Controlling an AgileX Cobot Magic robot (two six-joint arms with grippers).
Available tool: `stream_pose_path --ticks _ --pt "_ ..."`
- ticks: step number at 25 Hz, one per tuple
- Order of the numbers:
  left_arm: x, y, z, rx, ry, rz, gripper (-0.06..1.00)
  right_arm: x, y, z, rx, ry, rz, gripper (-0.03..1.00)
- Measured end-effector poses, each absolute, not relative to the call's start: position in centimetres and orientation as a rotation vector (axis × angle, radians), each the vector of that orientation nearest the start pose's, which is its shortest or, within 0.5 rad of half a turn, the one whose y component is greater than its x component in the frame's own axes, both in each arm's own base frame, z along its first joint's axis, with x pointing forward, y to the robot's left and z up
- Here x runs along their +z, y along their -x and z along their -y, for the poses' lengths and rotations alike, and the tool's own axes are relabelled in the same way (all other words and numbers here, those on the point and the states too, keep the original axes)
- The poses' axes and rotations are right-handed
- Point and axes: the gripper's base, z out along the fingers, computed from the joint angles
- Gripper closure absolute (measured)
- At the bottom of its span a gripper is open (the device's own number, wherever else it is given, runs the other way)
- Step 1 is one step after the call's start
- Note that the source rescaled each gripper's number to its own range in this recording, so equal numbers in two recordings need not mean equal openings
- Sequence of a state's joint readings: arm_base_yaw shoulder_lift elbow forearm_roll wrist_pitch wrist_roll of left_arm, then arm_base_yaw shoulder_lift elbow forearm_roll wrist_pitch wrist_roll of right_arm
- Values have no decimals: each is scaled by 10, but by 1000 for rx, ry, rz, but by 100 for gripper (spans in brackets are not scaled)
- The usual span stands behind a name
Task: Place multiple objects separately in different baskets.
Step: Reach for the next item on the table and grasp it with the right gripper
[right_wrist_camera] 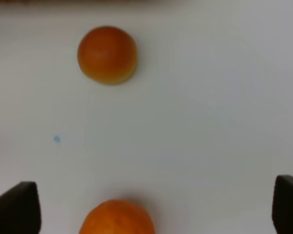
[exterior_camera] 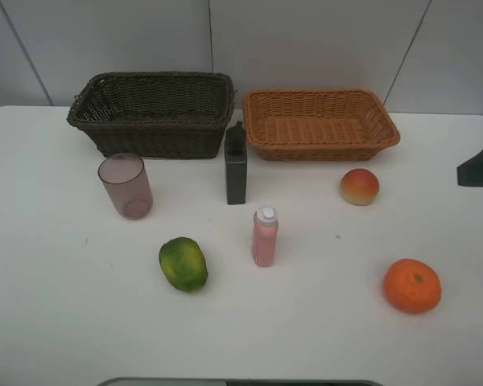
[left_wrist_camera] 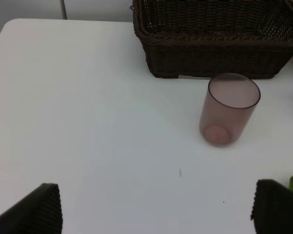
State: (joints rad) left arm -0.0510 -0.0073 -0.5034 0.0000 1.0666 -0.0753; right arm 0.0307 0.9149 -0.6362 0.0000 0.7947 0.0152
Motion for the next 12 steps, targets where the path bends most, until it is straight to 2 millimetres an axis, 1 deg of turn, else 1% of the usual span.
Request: stream_pose_path --ticks 1,3,6,7,8,9,12 --pt "278 7 0 -79 25 -2040 -5 260 -171 -8 22 40 -2617 -3" --pt "278 7 0 -79 25 -2040 -5 250 -190 -16 30 91 -2691 -3" --pt "278 7 0 -79 25 -2040 -5 238 -217 -30 40 171 -2766 -3" --pt "278 7 0 -79 25 -2040 -5 236 -225 -34 42 188 -2777 -3" --pt "278 7 0 -79 25 -2040 -5 236 -225 -34 42 188 -2777 -3" --pt "278 7 0 -79 25 -2040 -5 231 -235 -38 42 200 -2797 -3" --pt "278 7 0 -79 25 -2040 -5 225 -260 -44 47 176 -2819 -3"
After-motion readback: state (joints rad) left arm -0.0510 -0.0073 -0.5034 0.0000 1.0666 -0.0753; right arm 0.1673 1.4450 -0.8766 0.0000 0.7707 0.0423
